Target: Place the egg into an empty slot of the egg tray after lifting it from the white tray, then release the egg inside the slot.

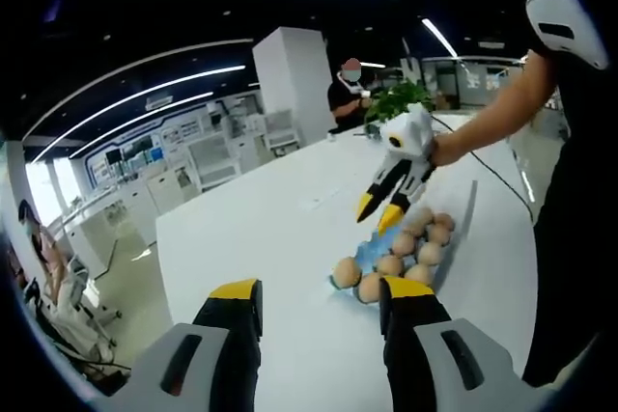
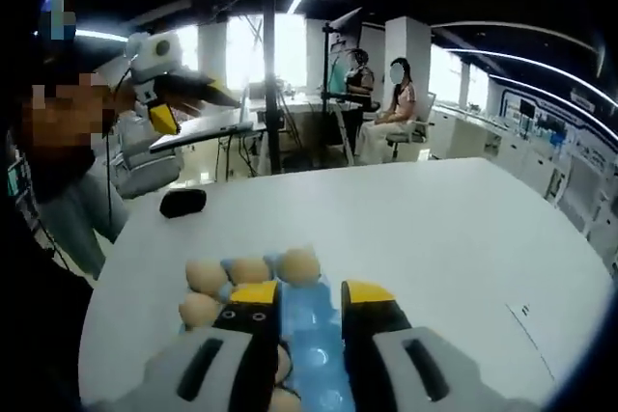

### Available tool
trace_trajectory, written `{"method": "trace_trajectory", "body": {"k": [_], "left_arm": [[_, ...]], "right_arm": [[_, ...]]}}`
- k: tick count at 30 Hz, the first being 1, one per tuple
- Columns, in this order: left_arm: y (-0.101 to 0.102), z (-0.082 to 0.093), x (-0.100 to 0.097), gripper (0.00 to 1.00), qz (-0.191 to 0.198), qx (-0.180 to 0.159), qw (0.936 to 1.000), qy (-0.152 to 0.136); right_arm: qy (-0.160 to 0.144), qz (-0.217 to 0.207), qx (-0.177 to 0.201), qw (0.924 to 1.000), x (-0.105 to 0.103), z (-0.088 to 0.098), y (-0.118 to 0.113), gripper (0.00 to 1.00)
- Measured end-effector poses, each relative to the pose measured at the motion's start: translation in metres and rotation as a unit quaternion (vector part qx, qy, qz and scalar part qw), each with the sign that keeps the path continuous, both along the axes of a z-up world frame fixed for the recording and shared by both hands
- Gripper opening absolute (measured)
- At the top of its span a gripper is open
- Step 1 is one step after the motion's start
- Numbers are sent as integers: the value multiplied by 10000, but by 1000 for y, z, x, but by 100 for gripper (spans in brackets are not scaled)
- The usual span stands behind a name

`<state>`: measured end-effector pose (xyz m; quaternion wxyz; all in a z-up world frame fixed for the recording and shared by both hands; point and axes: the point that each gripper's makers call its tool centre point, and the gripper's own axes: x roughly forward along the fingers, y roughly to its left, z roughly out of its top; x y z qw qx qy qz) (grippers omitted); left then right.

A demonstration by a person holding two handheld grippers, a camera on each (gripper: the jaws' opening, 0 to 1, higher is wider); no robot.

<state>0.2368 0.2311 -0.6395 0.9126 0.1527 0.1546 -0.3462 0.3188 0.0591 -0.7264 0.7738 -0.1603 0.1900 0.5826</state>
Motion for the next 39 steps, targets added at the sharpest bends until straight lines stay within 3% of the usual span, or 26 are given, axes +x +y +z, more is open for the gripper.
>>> {"method": "trace_trajectory", "body": {"k": [8,11,13,17,23,39], "left_arm": [[-7,-4,0,49,-87,8,9999,50],[-9,-4,2,49,-96,10,9999,51],[-10,-4,3,49,-99,14,9999,45],[-13,-4,3,49,-137,18,9999,44],[-16,-4,4,49,-146,25,9999,49],[-21,-1,4,48,-168,52,9998,23]], "right_arm": [[-97,-1023,-51,9947,13,5,-112,24],[-32,-1249,-45,9922,15,6,-140,24],[-172,-1482,-109,9887,21,7,-156,24],[-140,-1580,-280,9869,19,-3,-182,24],[42,-1768,-469,9831,20,-20,-203,25],[296,-1592,-1010,9816,16,-53,-215,25]]}}
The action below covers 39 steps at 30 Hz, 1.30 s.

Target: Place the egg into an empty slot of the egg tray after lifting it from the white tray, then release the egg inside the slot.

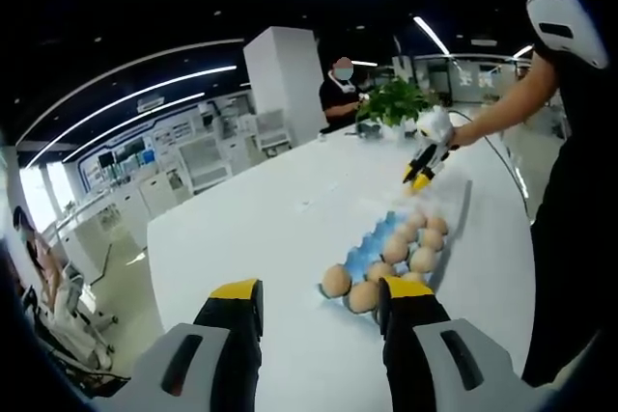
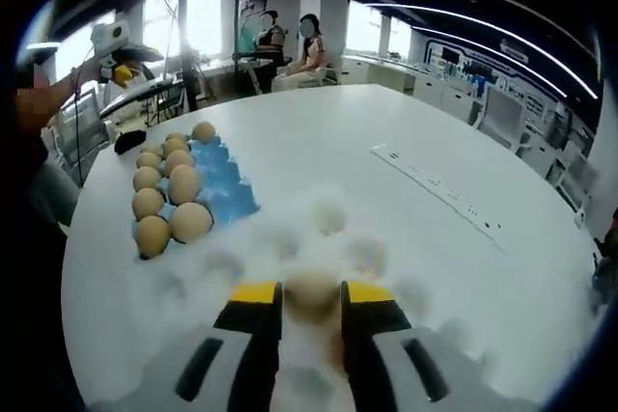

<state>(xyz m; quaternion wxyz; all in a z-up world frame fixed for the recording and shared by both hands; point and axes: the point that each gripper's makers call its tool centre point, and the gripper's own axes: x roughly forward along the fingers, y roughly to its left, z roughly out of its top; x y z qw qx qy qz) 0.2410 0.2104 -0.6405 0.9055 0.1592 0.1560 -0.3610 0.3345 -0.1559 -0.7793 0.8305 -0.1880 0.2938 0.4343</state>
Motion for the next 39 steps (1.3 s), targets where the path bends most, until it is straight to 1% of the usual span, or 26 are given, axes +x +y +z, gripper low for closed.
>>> {"method": "trace_trajectory", "body": {"k": [2,3,6,7,10,12,13,14,17,21,23,25,26,27,31,33,35,37,39], "left_arm": [[0,1,0,48,3,4,10000,-5],[0,1,1,48,5,8,10000,-7],[-1,1,1,48,-6,20,10000,-6],[-1,2,1,48,-10,21,10000,-10],[-1,3,1,48,-11,24,10000,-23],[-2,4,0,48,-14,24,10000,-34],[-1,4,0,48,-14,29,10000,-39],[-1,4,0,48,-12,27,10000,-42],[1,4,0,47,8,45,10000,-46],[2,5,0,47,25,38,10000,-68],[2,6,1,47,31,30,10000,-79],[1,7,1,47,31,24,10000,-92],[2,7,2,47,29,28,9999,-109],[1,8,2,47,25,1,9999,-115],[5,7,2,47,59,19,9999,-101],[6,7,1,47,75,12,9999,-93],[8,6,1,47,79,26,9999,-89],[9,5,0,48,97,36,9999,-76],[10,5,1,51,133,21,9999,-96]], "right_arm": [[-28,120,-296,9995,1,-7,-2,25],[-18,82,-196,9998,2,-6,0,25],[189,39,-199,9996,2,-5,-1,25],[213,80,-230,9995,2,-5,-1,25],[339,238,-394,9984,1,-6,1,25],[405,464,-613,9962,2,-8,1,25],[431,464,-625,9960,3,-8,1,26],[532,463,-680,9952,3,-9,2,26],[658,591,-803,9928,3,-10,3,26],[704,733,-912,9906,3,-12,3,26],[771,689,-895,9906,3,-12,3,26],[762,673,-909,9907,2,-12,3,25],[838,435,-896,9915,2,-12,2,25],[757,528,-917,9915,1,-12,3,25],[753,302,-791,9936,2,-8,1,24],[659,280,-759,9945,2,-4,1,24],[636,278,-678,9953,1,1,1,24],[511,253,-600,9966,4,11,2,24],[449,258,-471,9975,6,18,7,24]]}}
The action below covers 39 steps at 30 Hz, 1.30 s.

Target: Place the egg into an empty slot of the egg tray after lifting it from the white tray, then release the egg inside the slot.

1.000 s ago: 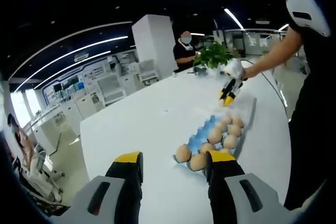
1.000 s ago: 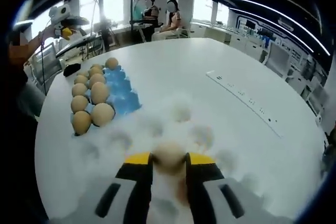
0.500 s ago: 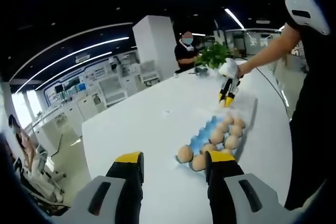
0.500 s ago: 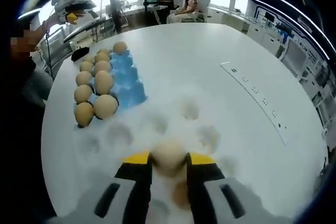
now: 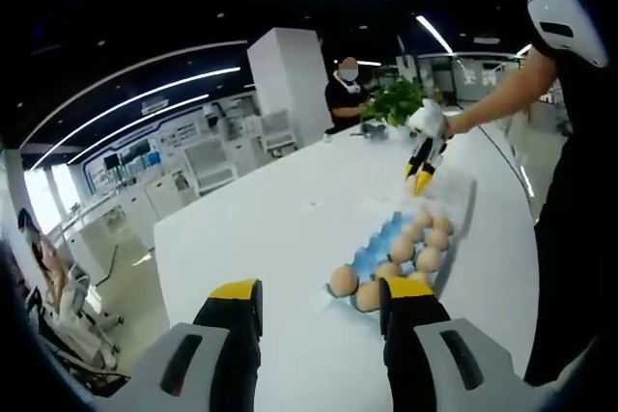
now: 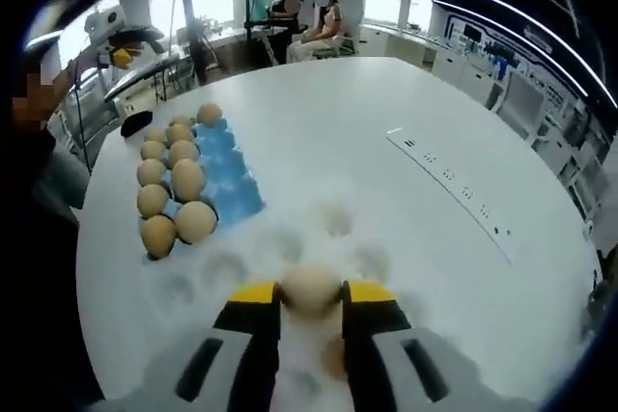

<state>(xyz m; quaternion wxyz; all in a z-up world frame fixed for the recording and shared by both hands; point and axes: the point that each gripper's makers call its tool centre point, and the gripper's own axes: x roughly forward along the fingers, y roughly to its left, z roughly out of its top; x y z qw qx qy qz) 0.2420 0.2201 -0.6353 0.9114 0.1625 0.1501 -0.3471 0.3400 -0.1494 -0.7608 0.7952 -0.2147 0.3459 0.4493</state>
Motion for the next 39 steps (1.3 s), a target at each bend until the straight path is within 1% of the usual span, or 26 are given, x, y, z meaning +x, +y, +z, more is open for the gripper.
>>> {"method": "trace_trajectory", "body": {"k": [3,5,9,10,14,18,19,21,22,25,30,31,36,39], "left_arm": [[-1,-2,-1,49,-9,5,10000,27],[-2,-3,-1,48,-28,1,10000,36],[-2,-3,-2,48,-27,-15,10000,42],[-2,-3,-2,48,-18,-14,10000,46],[-1,-4,-5,49,-36,1,10000,75],[0,-7,-6,51,-10,8,9999,123],[1,-7,-6,51,-12,19,9999,118],[0,-8,-7,51,-25,22,9999,125],[0,-8,-7,51,-23,16,9999,122],[1,-8,-6,51,-21,21,9999,112],[1,-8,-6,52,-23,19,9999,119],[2,-8,-6,52,-26,30,9999,113],[3,-8,-6,52,-37,19,9999,105],[3,-8,-5,52,-32,22,9999,110]], "right_arm": [[-24,50,100,9999,1,7,9,24],[-62,182,94,9998,0,9,16,24],[-100,301,195,9993,-1,13,33,24],[-89,366,273,9989,-2,15,43,24],[-160,550,348,9977,-2,19,63,24],[-137,662,479,9966,-3,22,82,24],[-149,720,553,9958,-4,24,92,24],[-145,776,613,9950,-4,25,100,24],[-156,861,618,9942,-6,26,109,24],[-150,973,686,9928,-7,27,124,24],[-212,1245,792,9888,-13,28,158,24],[-185,1301,835,9878,-14,28,165,24],[-221,1430,885,9855,-17,27,189,24],[-188,1497,949,9840,-19,26,202,24]]}}
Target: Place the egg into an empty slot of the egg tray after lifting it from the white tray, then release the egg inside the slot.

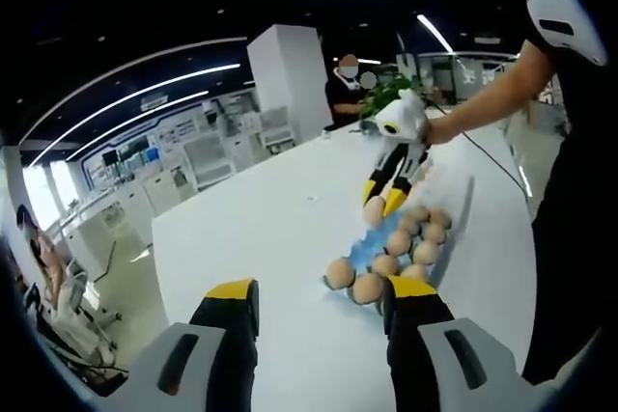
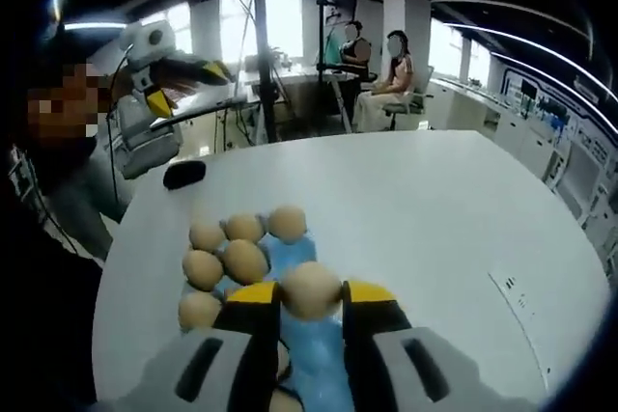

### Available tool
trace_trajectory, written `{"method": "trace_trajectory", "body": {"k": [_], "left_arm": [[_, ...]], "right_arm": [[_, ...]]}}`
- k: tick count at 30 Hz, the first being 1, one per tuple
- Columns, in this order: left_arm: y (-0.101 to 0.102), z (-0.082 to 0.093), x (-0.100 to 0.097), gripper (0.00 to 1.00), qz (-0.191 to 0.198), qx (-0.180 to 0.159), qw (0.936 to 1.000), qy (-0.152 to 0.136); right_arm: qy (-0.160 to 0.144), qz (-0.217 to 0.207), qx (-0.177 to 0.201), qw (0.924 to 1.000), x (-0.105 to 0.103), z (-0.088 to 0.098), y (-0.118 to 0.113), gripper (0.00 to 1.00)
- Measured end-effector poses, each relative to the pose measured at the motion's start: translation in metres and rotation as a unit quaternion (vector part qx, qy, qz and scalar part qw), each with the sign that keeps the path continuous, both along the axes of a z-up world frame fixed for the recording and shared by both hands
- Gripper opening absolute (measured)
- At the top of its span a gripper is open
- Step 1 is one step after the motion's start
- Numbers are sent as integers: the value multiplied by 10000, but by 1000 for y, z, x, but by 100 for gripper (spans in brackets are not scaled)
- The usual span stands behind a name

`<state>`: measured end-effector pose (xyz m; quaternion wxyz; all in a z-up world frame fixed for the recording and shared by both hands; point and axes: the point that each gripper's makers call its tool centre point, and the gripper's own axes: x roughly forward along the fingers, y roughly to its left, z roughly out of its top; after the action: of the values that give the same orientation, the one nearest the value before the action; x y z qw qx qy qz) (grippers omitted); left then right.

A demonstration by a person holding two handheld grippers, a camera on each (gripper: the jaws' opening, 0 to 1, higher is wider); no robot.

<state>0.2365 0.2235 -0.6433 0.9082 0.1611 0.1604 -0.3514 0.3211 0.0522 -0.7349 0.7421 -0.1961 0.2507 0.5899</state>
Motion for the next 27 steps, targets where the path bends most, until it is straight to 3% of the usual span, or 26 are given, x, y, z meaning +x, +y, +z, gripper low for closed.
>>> {"method": "trace_trajectory", "body": {"k": [16,27], "left_arm": [[1,2,3,53,-17,-31,10000,-37],[3,3,4,53,2,-42,10000,-36]], "right_arm": [[-17,263,-82,9996,-2,-13,40,24],[21,331,-243,9992,-1,-26,48,24]]}}
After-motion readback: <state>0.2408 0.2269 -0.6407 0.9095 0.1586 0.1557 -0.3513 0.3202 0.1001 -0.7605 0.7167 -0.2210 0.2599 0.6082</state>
